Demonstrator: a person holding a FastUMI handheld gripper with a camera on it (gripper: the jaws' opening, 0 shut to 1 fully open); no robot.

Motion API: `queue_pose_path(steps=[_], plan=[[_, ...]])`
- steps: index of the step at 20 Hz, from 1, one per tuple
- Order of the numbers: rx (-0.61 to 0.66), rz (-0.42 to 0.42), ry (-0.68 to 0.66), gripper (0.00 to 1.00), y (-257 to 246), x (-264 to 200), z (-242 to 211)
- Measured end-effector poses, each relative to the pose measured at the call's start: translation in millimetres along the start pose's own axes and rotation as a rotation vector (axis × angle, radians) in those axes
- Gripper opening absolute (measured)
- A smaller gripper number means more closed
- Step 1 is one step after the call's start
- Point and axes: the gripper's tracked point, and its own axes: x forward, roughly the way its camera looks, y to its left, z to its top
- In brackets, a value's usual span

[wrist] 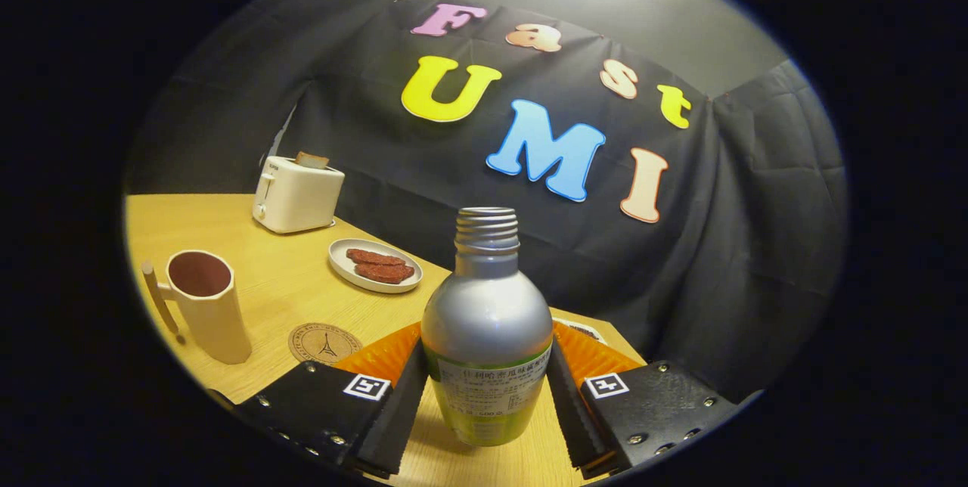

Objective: Take the bottle from table, then pour the juice into the cup, finally place the bottle on the coaster

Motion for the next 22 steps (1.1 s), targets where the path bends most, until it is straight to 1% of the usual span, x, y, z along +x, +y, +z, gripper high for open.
queue_pose_path(steps=[3,8,12,17,22], plan=[[-0.121,0.009,-0.042,0.79,14,-3,14],[-0.27,0.03,-0.088,0.79,39,-6,29],[-0.4,0.044,-0.1,0.79,54,-1,33],[-0.58,0.036,-0.145,0.79,66,2,42],[-0.721,0.039,-0.179,0.79,77,4,43]])
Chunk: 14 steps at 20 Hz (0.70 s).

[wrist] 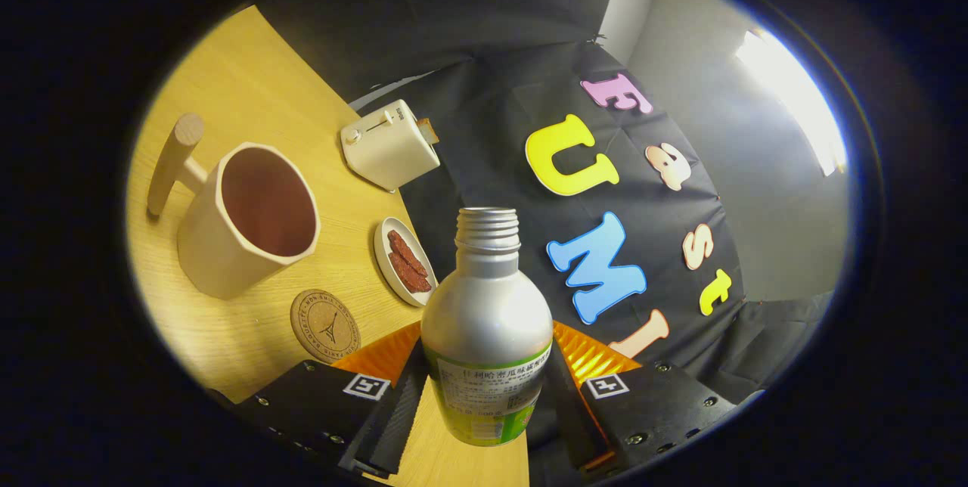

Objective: Take the bottle from table, then pour the juice into the cup, finally place the bottle on the coaster

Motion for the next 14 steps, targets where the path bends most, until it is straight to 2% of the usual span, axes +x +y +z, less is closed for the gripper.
queue_pose_path(steps=[14], plan=[[-0.3,-0.002,-0.054,0.79,11,-5,9]])
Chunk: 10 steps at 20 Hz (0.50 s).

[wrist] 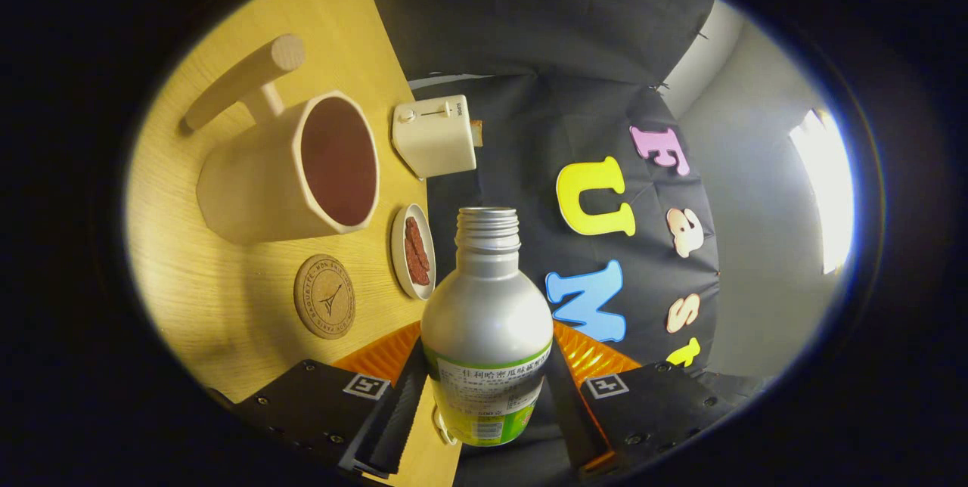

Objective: Take the bottle from table, then pour the juice into the cup, finally place the bottle on the coaster

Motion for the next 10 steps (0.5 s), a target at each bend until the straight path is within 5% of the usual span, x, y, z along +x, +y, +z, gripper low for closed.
queue_pose_path(steps=[10], plan=[[-0.183,-0.044,-0.046,0.79,-7.2,-2.5,7.5]])
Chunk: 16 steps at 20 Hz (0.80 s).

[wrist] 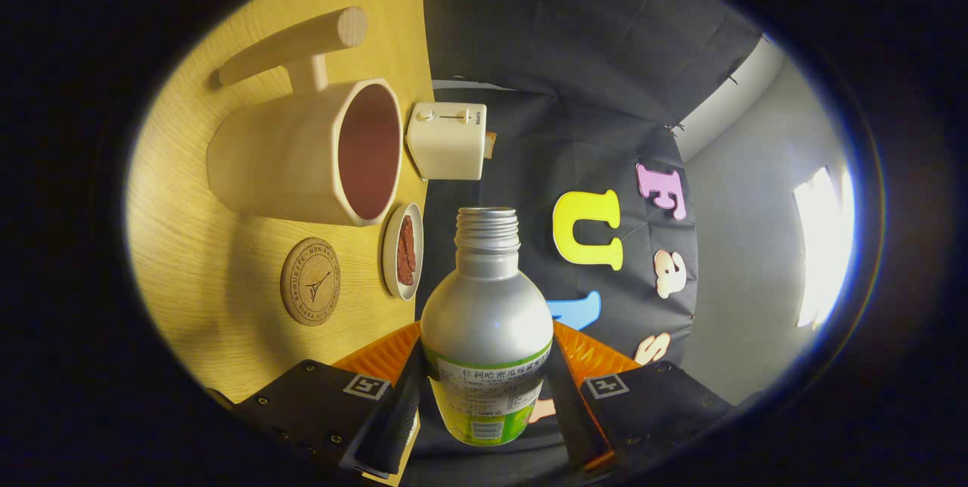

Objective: Take the bottle from table, then pour the juice into the cup, finally place the bottle on the coaster

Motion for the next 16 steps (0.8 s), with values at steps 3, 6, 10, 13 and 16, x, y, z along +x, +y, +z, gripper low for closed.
queue_pose_path(steps=[3,6,10,13,16], plan=[[-0.045,-0.008,-0.014,0.79,-0.3,3.4,6.8],[-0.089,-0.018,-0.025,0.79,2.0,1.8,9.4],[-0.113,-0.019,-0.031,0.79,0.7,1.4,9.5],[-0.128,-0.025,-0.032,0.79,-2.1,1.9,8.9],[-0.132,-0.028,-0.031,0.79,-3.8,1.0,7.3]])
